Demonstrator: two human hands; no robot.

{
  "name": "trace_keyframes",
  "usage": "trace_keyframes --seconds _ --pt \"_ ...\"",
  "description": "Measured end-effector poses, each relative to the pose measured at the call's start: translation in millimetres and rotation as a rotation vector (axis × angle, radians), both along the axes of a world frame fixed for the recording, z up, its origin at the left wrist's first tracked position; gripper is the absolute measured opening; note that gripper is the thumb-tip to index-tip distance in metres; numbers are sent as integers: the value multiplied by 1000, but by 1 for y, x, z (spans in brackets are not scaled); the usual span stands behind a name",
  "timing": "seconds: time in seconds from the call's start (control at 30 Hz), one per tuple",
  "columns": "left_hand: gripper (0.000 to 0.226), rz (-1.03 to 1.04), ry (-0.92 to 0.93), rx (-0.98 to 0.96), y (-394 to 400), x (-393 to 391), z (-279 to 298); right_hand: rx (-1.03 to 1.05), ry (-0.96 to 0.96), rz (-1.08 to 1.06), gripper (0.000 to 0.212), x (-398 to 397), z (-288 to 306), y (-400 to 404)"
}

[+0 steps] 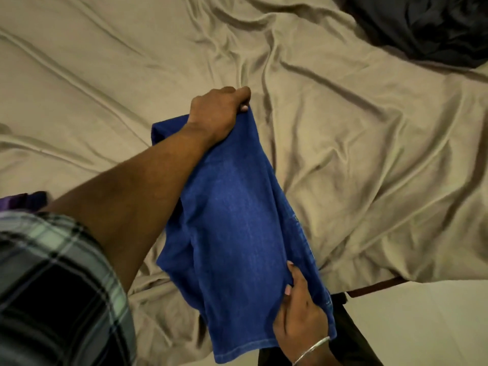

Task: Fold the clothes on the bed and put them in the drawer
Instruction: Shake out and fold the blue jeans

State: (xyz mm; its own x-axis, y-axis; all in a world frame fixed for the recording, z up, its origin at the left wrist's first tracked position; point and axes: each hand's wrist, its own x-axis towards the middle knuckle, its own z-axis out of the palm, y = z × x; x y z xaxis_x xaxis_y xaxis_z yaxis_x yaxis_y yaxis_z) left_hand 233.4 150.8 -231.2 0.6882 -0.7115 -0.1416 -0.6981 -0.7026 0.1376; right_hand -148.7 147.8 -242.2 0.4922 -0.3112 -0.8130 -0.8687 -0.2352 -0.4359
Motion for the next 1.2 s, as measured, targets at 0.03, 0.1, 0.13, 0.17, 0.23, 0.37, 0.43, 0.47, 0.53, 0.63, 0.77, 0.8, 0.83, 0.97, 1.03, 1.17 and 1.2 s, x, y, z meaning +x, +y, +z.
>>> trace_keyframes --seconds 0.03,0.1,0.13,0.17,0.23,0.37,0.43,0.47,0.53,0.63,0.77,0.8,0.83,0.97,1.03,1.17,1.2 --pt "22 -13 -8 43 0 0 -4 -108 -72 35 58 16 13 3" --pt "29 -33 -60 91 5 -1 -8 -232 -228 119 60 -2 15 10" --pt "31 -17 -103 65 9 -3 -9 -311 -258 164 57 0 11 8" --pt "33 23 -152 -8 14 -7 -7 -433 -279 138 55 4 4 5" --pt "33 167 -261 -216 29 -27 2 -598 -396 120 53 17 7 2" --pt "41 514 -236 -272 69 -90 2 -711 -776 241 48 75 25 2" --pt "52 586 -95 -116 89 -104 -14 -674 -736 402 56 106 16 4" --pt "55 587 -32 -58 98 -102 -23 -672 -682 461 62 116 6 4" --pt "57 567 50 -6 110 -89 -40 -681 -566 503 69 122 -14 2" --pt "58 524 101 -21 113 -76 -51 -694 -503 496 74 112 -33 -3" --pt "62 531 87 -74 116 -77 -55 -772 -481 522 80 117 -18 5" --pt "63 521 74 -79 114 -78 -54 -785 -524 544 80 115 -11 9" --pt "64 520 67 -87 113 -79 -55 -779 -605 602 79 113 -4 16" --pt "67 530 66 -96 116 -78 -58 -617 -742 897 79 90 -13 49" --pt "67 523 70 -93 117 -77 -60 -592 -659 960 83 84 -24 57" --pt "70 505 58 -146 119 -76 -61 -510 -770 1054 71 83 -27 49" --pt "72 522 37 -195 121 -80 -61 -463 -827 1060 66 83 -25 42"
